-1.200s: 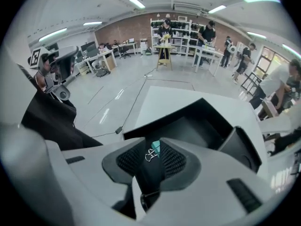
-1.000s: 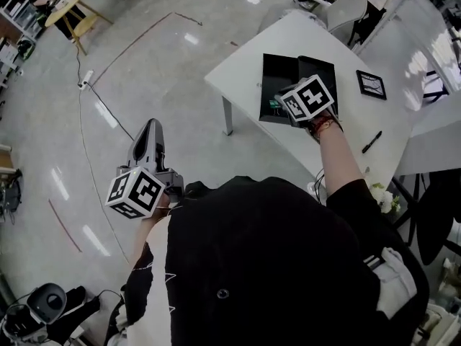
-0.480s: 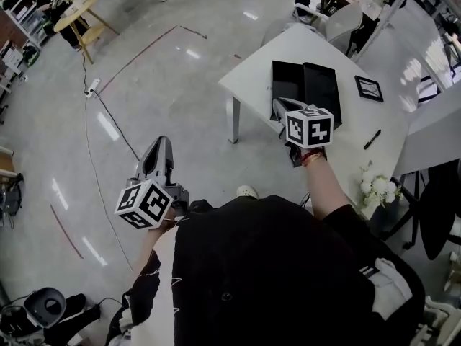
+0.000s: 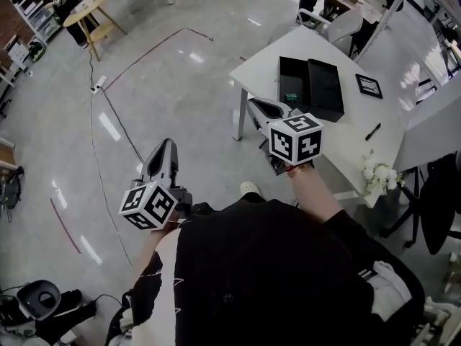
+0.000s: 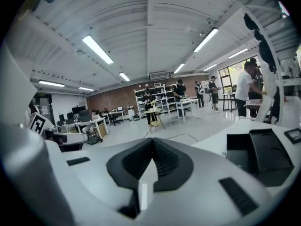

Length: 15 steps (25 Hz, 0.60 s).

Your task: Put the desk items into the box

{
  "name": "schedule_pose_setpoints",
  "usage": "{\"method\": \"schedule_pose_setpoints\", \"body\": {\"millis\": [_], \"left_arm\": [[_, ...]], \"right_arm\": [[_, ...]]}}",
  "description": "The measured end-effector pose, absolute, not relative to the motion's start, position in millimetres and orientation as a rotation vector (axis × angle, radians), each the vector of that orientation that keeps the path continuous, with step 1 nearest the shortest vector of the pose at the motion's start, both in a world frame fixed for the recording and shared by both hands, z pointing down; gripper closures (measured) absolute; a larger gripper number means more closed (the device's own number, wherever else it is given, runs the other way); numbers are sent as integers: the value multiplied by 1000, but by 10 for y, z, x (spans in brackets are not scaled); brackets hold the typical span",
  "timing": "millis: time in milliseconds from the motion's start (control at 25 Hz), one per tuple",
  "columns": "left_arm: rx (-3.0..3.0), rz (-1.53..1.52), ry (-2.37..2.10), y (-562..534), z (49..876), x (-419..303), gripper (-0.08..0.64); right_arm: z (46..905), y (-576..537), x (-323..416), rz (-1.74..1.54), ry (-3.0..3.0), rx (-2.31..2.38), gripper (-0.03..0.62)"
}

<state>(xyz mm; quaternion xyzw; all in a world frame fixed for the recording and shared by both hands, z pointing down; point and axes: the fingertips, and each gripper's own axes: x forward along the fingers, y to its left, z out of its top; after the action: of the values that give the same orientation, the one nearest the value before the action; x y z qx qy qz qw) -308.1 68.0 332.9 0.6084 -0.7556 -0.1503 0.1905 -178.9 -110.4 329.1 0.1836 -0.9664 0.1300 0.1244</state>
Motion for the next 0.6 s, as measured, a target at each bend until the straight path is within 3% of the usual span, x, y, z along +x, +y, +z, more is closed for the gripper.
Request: {"method": "schedule_pose_setpoints", "body": {"millis": [600], "left_arm": [[1713,-402,-2098,1309,3479,-2784,549]], "right_arm": [[3353,-189,-1637,510,-2852,454,588]]}}
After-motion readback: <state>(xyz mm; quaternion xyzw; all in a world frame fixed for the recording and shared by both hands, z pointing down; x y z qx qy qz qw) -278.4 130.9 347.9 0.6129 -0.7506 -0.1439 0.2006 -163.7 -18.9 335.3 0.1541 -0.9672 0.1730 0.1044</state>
